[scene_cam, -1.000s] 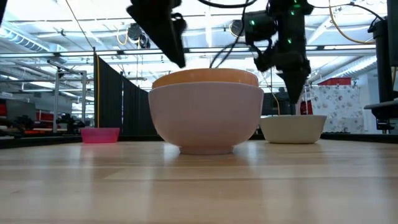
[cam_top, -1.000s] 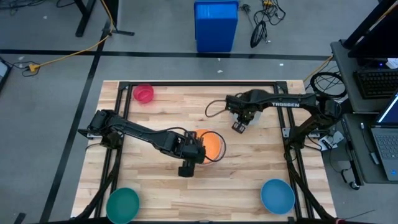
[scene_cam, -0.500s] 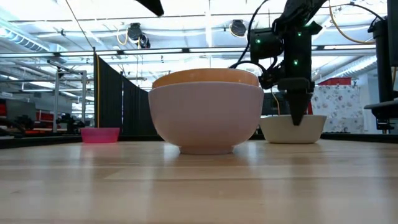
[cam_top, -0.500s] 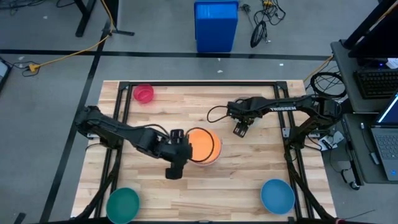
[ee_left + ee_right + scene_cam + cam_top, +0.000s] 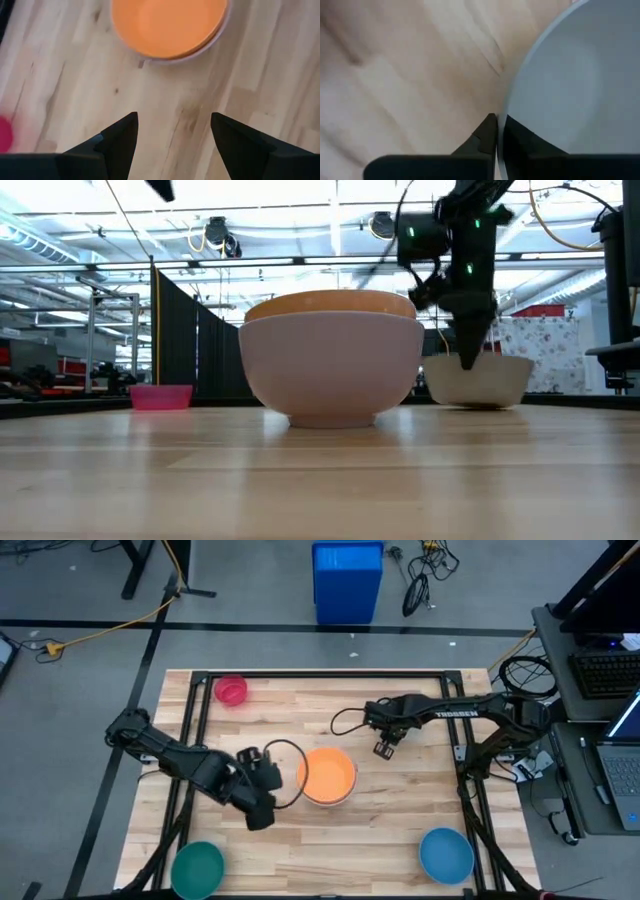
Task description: Nest bowls inside each other
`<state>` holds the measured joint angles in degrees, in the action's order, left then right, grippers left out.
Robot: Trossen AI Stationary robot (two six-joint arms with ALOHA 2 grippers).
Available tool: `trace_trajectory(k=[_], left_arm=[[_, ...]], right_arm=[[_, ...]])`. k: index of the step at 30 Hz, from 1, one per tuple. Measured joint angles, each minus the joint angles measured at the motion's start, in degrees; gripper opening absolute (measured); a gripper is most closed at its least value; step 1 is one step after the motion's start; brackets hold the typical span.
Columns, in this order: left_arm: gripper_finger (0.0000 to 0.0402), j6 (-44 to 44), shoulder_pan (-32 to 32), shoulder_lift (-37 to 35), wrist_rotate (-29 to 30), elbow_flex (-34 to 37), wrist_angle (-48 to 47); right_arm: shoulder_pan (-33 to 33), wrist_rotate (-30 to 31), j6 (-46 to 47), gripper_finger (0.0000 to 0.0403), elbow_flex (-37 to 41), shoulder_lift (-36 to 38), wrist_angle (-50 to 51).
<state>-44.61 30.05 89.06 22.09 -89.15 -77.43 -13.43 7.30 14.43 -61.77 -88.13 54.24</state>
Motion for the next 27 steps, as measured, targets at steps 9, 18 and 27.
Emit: trace_trajectory(k=[9, 18, 27], left_arm=[[0.0209, -9.99, 5.34, 0.03, 1.80, 1.09, -0.04], [0.0192, -25.02, 14.01, 0.04, -2.69, 1.09, -2.81], [0.0191, -38.96, 21.05, 0.22, -3.98, 1.10, -2.86]], right_arm=[[11.26, 3.30, -1.39, 0.0000, -17.22, 0.49, 6.00], [27.74, 3.14, -6.38, 0.0000, -24.64, 0.49, -3.90], [32.47, 3.10, -8.58, 0.0000, -24.69, -1.97, -9.52]])
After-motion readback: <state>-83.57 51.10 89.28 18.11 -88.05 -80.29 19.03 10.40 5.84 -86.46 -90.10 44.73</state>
